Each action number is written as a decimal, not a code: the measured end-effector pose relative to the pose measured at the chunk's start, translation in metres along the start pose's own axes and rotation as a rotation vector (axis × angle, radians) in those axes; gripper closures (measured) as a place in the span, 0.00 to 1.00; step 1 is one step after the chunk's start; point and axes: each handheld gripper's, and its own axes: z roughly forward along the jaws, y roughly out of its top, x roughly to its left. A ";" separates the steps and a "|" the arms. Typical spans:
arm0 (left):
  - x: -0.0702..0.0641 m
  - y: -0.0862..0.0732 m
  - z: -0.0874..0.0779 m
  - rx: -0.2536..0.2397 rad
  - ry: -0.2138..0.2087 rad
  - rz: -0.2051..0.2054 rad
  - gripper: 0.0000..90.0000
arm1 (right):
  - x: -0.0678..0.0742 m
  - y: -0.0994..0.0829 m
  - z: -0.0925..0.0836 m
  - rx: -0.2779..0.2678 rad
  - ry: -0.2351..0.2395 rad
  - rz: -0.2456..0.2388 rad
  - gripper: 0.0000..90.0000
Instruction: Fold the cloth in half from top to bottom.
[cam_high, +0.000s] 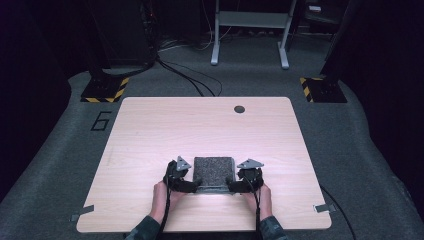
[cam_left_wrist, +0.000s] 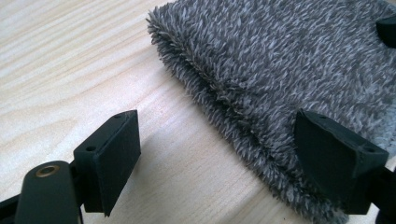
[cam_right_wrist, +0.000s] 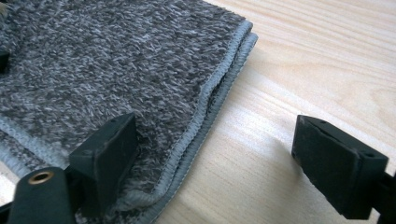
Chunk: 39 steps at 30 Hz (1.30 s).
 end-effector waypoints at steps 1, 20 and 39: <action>0.000 0.000 0.000 -0.001 0.000 -0.001 0.18 | 0.000 0.000 0.000 0.002 0.004 -0.006 0.14; -0.001 0.001 -0.018 -0.068 0.033 -0.029 0.15 | -0.015 0.000 -0.005 -0.031 0.043 0.024 0.05; 0.047 -0.061 -0.070 -0.067 0.179 -0.163 0.14 | -0.089 -0.055 -0.066 -0.021 -0.163 0.142 0.06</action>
